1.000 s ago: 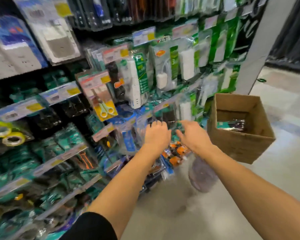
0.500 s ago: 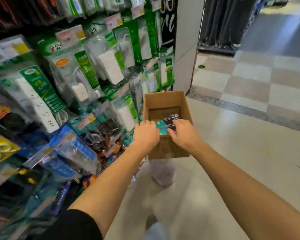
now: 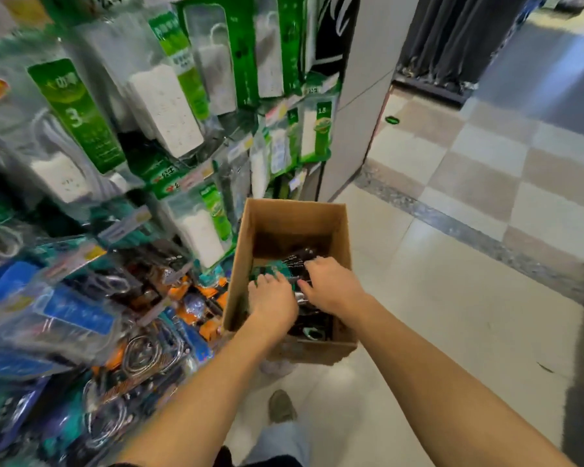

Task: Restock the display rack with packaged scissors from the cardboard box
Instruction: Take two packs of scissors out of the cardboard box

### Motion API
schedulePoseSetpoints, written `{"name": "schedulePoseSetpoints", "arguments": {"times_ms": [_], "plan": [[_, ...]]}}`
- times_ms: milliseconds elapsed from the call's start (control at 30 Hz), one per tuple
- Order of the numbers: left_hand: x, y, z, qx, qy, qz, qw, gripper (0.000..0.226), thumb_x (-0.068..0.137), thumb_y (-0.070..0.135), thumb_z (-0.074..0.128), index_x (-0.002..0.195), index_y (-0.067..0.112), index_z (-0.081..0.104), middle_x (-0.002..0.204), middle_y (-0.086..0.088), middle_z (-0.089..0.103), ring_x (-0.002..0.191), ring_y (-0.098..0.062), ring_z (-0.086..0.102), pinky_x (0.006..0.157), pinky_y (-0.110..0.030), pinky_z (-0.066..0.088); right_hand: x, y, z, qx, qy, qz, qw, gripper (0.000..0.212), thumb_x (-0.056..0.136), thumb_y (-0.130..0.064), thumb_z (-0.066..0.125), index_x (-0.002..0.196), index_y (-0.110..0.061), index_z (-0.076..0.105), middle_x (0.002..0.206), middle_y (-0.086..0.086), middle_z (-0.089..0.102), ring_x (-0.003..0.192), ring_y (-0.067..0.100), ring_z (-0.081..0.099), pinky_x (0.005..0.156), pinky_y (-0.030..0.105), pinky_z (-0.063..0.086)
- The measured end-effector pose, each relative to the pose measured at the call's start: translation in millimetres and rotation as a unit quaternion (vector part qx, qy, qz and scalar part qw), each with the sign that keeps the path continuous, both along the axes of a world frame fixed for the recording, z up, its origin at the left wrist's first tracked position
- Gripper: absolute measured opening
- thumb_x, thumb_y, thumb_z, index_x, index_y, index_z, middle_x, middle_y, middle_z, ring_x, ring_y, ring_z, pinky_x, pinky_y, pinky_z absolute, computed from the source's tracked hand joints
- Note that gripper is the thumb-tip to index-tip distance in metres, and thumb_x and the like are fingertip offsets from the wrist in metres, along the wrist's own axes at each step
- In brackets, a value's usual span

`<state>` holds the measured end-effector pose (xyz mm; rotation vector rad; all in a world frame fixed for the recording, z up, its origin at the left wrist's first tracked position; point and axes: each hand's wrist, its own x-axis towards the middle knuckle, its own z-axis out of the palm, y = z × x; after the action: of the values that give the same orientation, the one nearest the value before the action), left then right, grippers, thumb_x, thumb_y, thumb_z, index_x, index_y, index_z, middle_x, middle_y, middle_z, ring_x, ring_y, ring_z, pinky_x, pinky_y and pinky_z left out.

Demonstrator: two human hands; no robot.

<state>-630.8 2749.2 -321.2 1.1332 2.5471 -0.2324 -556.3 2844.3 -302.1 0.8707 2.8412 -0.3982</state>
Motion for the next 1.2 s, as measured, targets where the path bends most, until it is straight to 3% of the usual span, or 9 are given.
{"name": "schedulePoseSetpoints", "arguments": {"times_ms": [267, 533, 667, 833, 967, 1100, 1200], "plan": [[-14, 31, -25, -0.080, -0.044, 0.078, 0.993, 0.041, 0.099, 0.022, 0.046, 0.135, 0.004, 0.051, 0.137, -0.014, 0.057, 0.128, -0.029, 0.051, 0.106, -0.039, 0.039, -57, 42, -40, -0.008, -0.113, 0.138, 0.984, 0.035, 0.099, -0.028, 0.045, 0.127, -0.008, 0.051, 0.128, 0.013, 0.054, 0.119, 0.030, 0.049, 0.095, 0.042, 0.045], [-4, 50, -46, -0.131, -0.086, 0.158, 0.975, 0.058, 0.098, 0.020, 0.048, 0.149, -0.002, 0.030, 0.151, -0.024, 0.038, 0.141, -0.037, 0.032, 0.117, -0.050, 0.024, -97, 70, -68, 0.011, -0.140, 0.279, 0.950, 0.037, 0.096, -0.030, 0.048, 0.127, -0.010, 0.050, 0.125, 0.010, 0.054, 0.117, 0.027, 0.050, 0.090, 0.040, 0.049], [5, 61, -51, -0.155, -0.115, 0.230, 0.954, 0.056, 0.097, 0.019, 0.046, 0.146, -0.004, 0.032, 0.149, -0.025, 0.039, 0.138, -0.038, 0.035, 0.115, -0.049, 0.027, -107, 78, -79, 0.019, -0.176, 0.355, 0.918, 0.044, 0.093, -0.028, 0.054, 0.131, -0.007, 0.047, 0.130, 0.013, 0.051, 0.120, 0.029, 0.049, 0.094, 0.038, 0.047], [17, 78, -55, -0.130, -0.148, 0.360, 0.912, 0.044, 0.096, 0.021, 0.050, 0.138, 0.006, 0.049, 0.138, -0.015, 0.055, 0.129, -0.032, 0.049, 0.105, -0.043, 0.041, -112, 84, -85, 0.038, -0.218, 0.414, 0.883, 0.049, 0.092, -0.019, 0.057, 0.137, -0.007, 0.043, 0.138, 0.015, 0.044, 0.126, 0.029, 0.048, 0.099, 0.038, 0.045], [26, 89, -61, -0.078, -0.177, 0.457, 0.868, 0.034, 0.096, 0.016, 0.050, 0.129, 0.008, 0.058, 0.131, -0.014, 0.060, 0.123, -0.032, 0.055, 0.098, -0.040, 0.047, -115, 93, -86, 0.036, -0.220, 0.425, 0.877, 0.047, 0.091, -0.016, 0.059, 0.135, -0.007, 0.045, 0.136, 0.015, 0.050, 0.123, 0.029, 0.054, 0.098, 0.036, 0.046], [25, 95, -72, -0.020, -0.187, 0.573, 0.797, 0.029, 0.097, 0.019, 0.054, 0.123, 0.008, 0.062, 0.126, -0.012, 0.064, 0.119, -0.031, 0.060, 0.093, -0.038, 0.051, -124, 101, -89, 0.003, -0.236, 0.404, 0.884, 0.037, 0.090, -0.017, 0.062, 0.125, -0.009, 0.053, 0.128, 0.010, 0.059, 0.120, 0.027, 0.057, 0.095, 0.035, 0.048], [25, 94, -77, 0.028, -0.186, 0.652, 0.734, 0.027, 0.095, 0.016, 0.054, 0.119, 0.007, 0.063, 0.124, -0.013, 0.066, 0.117, -0.031, 0.061, 0.093, -0.038, 0.051, -131, 106, -89, -0.011, -0.247, 0.391, 0.886, 0.043, 0.090, -0.015, 0.063, 0.129, -0.009, 0.047, 0.128, 0.012, 0.060, 0.120, 0.028, 0.057, 0.094, 0.037, 0.049]]}}
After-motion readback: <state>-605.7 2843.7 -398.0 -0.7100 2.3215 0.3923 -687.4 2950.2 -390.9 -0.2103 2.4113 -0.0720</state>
